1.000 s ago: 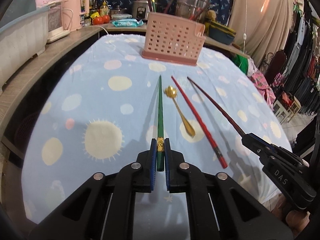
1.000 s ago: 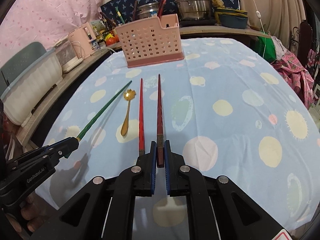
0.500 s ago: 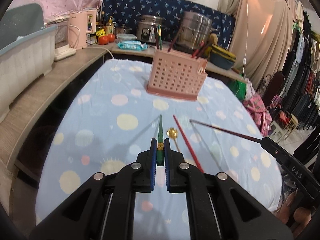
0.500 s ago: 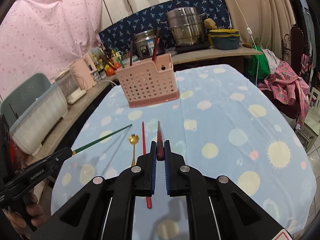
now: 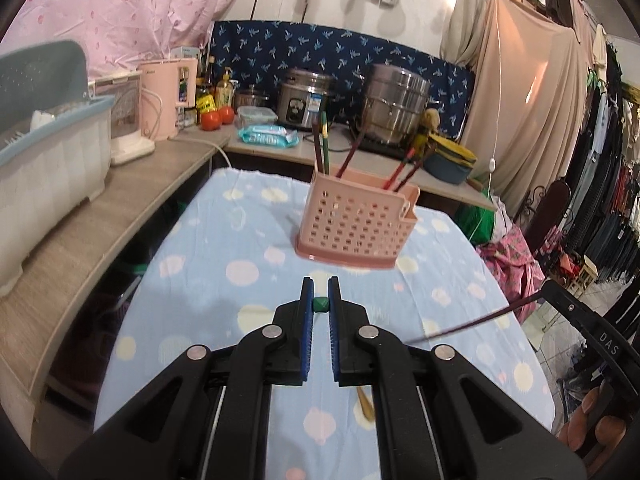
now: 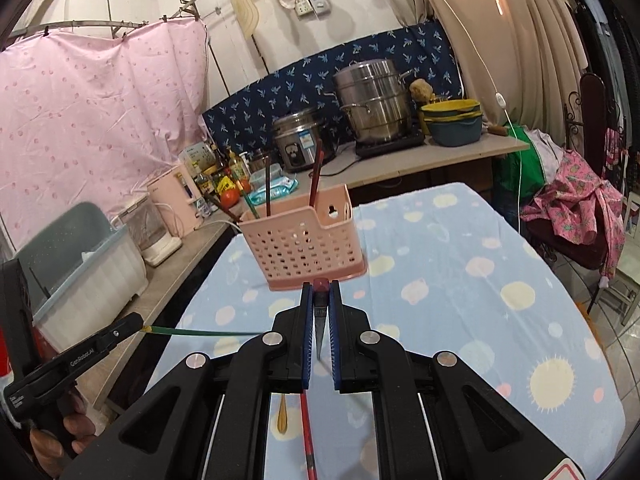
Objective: Organize utensils
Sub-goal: 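Lift both chopsticks and carry them above the pink basket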
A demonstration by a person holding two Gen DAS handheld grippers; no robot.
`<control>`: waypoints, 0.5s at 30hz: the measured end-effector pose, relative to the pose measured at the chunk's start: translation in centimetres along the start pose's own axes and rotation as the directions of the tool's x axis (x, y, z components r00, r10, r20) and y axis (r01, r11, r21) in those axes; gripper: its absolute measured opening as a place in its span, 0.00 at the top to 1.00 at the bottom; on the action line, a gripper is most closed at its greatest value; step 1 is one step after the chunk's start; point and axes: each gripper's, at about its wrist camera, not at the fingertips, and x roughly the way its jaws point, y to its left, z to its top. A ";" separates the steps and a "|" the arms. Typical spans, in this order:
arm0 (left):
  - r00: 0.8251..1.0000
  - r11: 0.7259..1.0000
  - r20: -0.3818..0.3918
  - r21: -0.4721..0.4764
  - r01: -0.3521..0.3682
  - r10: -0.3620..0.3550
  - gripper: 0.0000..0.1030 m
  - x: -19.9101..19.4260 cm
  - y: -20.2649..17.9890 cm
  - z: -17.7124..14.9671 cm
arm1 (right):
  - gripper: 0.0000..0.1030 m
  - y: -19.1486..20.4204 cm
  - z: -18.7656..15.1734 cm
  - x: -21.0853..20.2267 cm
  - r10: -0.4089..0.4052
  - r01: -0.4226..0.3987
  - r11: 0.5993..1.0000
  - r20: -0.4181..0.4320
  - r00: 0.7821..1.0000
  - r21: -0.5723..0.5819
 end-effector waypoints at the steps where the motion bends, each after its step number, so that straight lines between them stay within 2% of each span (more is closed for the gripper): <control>1: 1.000 1.000 0.006 0.001 -0.001 0.001 0.93 0.1 -0.1 0.4 | 0.93 0.0 0.4 0.1 -0.004 0.004 1.000 0.005 1.000 -0.005; 5: 1.000 1.000 0.032 0.004 0.000 0.000 0.93 0.8 -0.4 1.7 | 0.93 0.1 1.6 0.7 -0.008 0.009 1.000 0.017 1.000 -0.003; 15: 0.996 1.000 0.088 0.016 0.006 -0.008 0.93 1.9 -1.2 5.7 | 0.93 -0.8 5.0 2.7 0.047 -0.049 0.997 0.035 0.998 0.067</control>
